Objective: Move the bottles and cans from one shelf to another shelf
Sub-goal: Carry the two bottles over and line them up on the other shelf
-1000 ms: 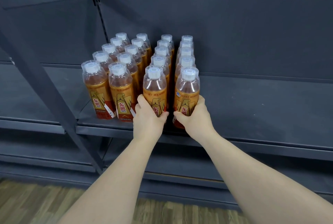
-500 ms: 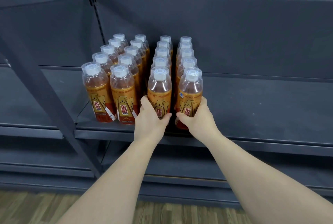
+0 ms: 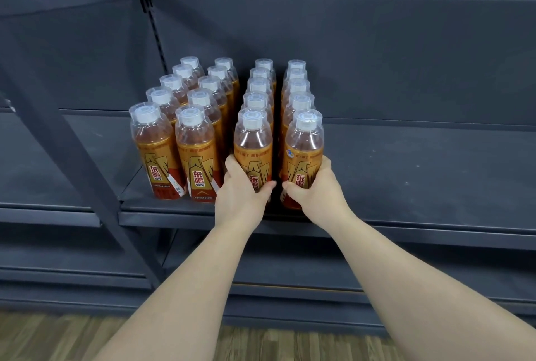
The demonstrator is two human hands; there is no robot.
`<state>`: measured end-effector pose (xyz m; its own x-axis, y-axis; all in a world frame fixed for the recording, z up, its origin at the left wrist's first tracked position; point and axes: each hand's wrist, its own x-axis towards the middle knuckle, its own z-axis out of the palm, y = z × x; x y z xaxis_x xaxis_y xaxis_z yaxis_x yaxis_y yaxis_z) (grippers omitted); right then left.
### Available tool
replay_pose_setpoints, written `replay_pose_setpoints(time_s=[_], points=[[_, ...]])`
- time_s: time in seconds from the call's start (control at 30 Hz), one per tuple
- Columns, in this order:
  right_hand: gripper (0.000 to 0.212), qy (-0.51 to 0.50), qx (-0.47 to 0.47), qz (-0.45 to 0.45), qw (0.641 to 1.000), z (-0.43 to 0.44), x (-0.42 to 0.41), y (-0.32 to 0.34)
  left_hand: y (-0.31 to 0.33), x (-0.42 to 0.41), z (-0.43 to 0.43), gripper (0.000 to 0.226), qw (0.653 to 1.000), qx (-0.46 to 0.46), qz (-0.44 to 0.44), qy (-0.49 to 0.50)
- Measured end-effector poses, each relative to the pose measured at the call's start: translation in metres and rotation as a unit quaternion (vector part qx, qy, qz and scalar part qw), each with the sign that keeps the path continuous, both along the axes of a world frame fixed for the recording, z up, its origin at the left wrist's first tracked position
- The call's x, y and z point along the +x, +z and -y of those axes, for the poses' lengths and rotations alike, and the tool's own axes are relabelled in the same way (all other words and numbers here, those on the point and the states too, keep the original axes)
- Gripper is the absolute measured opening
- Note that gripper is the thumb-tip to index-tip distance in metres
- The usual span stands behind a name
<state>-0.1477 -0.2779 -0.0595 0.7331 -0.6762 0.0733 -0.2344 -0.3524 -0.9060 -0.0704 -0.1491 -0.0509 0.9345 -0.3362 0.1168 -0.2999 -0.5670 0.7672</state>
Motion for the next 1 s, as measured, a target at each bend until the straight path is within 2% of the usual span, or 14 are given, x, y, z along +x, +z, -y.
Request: replay_pose_setpoints(time_s=[0.17, 0.27, 0.4, 0.5, 0.63, 0.8, 0.9, 1.0], points=[[0.077, 0.001, 0.006, -0.011, 1.000, 0.000, 0.000, 0.003, 0.000, 0.000, 0.002, 0.089, 1.000, 0.011, 0.004, 0.002], [0.079, 0.003, 0.025, -0.017, 1.000, -0.001, -0.001, 0.002, 0.000, 0.003, 0.000, 0.092, 1.000, -0.013, -0.016, -0.013], [0.100, -0.008, 0.035, -0.031, 0.999, -0.002, -0.003, 0.001, 0.000, 0.002, -0.009, 0.101, 0.998, -0.035, -0.036, -0.031], [0.109, -0.018, 0.029, -0.032, 0.999, -0.005, -0.010, 0.002, -0.003, -0.004, -0.018, 0.098, 0.998, -0.042, -0.034, -0.035], [0.091, -0.003, 0.024, -0.043, 0.999, -0.013, -0.023, 0.006, -0.007, -0.013, -0.032, 0.084, 0.999, -0.031, -0.020, -0.039], [0.072, 0.006, -0.039, -0.088, 0.995, -0.024, -0.042, 0.009, -0.007, -0.026, -0.044, 0.066, 0.995, 0.074, 0.062, -0.026], [0.080, 0.003, -0.094, -0.130, 0.987, -0.023, -0.053, 0.012, 0.000, -0.039, -0.043, 0.055, 0.988, 0.091, 0.116, -0.047], [0.082, 0.000, -0.135, -0.158, 0.978, -0.019, -0.065, 0.017, 0.001, -0.055, -0.036, 0.044, 0.969, 0.102, 0.196, -0.111]])
